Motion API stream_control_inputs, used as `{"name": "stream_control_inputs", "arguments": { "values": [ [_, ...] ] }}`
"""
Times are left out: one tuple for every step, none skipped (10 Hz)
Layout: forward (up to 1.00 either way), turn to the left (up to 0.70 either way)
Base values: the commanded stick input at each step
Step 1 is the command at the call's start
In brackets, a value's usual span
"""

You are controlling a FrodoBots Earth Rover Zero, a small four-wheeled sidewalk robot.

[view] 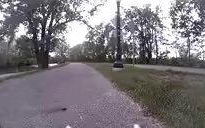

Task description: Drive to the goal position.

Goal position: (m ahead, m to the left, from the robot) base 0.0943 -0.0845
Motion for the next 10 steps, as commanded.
{"name": "stream_control_inputs", "arguments": {
  "values": [
    [1.00,0.00],
    [1.00,0.00],
    [1.00,0.00],
    [1.00,0.00],
    [1.00,0.00],
    [1.00,0.00],
    [0.70,0.00],
    [0.38,0.00],
    [0.07,0.00],
    [0.00,0.00]
  ]
}}
